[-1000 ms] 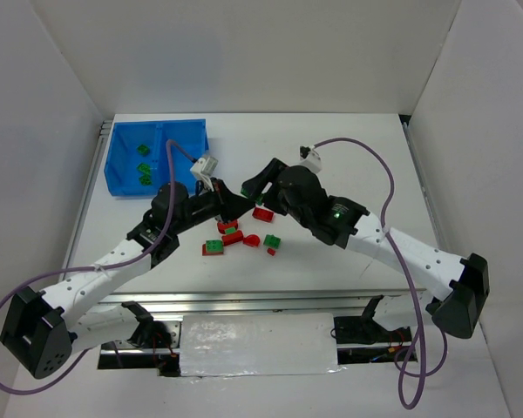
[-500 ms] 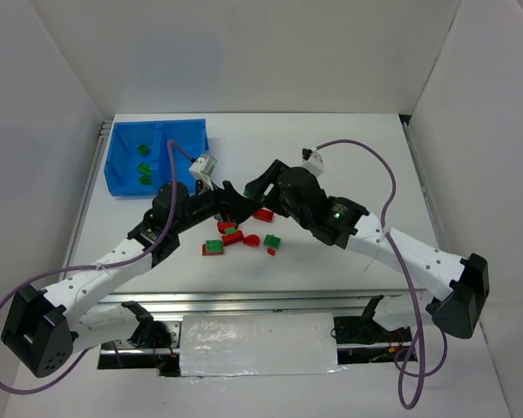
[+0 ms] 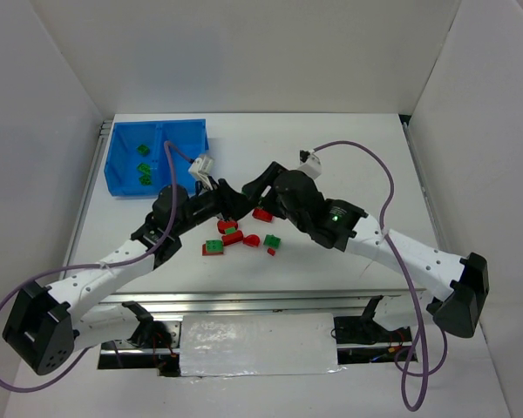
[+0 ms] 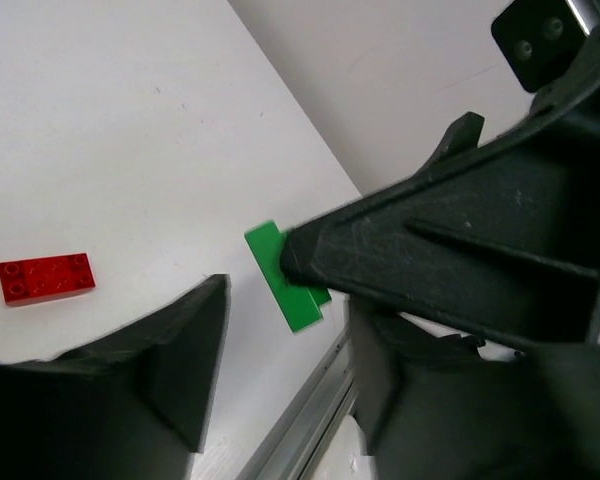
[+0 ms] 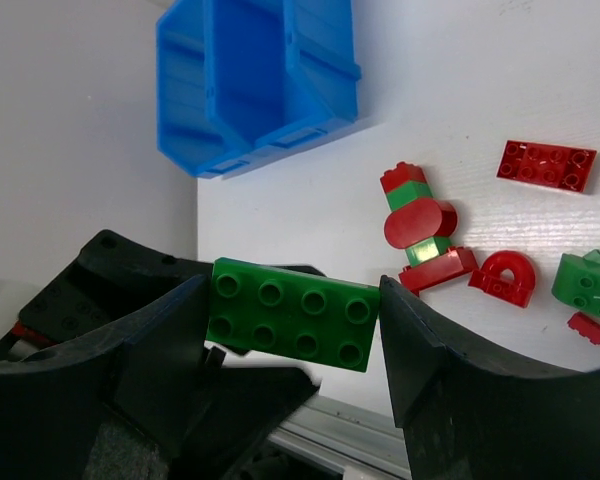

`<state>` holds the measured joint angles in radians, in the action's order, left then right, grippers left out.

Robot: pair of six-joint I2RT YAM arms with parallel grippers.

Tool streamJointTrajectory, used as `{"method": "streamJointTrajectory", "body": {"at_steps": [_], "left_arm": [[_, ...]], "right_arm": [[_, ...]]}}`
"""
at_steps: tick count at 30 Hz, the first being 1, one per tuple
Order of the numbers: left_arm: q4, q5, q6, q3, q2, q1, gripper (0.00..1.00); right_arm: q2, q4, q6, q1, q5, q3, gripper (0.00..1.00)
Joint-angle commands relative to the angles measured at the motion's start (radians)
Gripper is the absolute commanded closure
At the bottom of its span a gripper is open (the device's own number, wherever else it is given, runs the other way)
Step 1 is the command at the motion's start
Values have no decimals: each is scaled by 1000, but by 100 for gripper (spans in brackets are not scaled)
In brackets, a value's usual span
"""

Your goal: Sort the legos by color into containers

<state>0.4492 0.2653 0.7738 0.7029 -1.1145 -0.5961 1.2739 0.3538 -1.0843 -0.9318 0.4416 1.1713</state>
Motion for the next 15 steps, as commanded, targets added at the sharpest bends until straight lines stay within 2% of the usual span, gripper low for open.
{"method": "streamJointTrajectory", "body": {"at_steps": [1, 3, 6, 9, 10, 12, 15], "left_arm": [[105, -21, 24, 10, -11, 2, 42], [95, -34, 21, 18, -13, 1, 48], [91, -69, 15, 10, -7, 1, 50], [76, -121, 5, 7, 16, 2, 75], [63, -145, 2, 7, 28, 2, 88], [4, -216, -10, 17, 41, 2, 100], [-40, -261, -25, 14, 61, 4, 100]], "right_arm": [[-4, -24, -2, -30, 19, 24, 78], [-2, -39, 1, -35, 14, 22, 78], [4, -35, 9, -42, 9, 30, 78], [12, -36, 9, -42, 11, 24, 77], [10, -42, 9, -42, 11, 18, 77], [2, -62, 12, -44, 0, -1, 77], [-10, -91, 23, -39, -10, -21, 72]]}}
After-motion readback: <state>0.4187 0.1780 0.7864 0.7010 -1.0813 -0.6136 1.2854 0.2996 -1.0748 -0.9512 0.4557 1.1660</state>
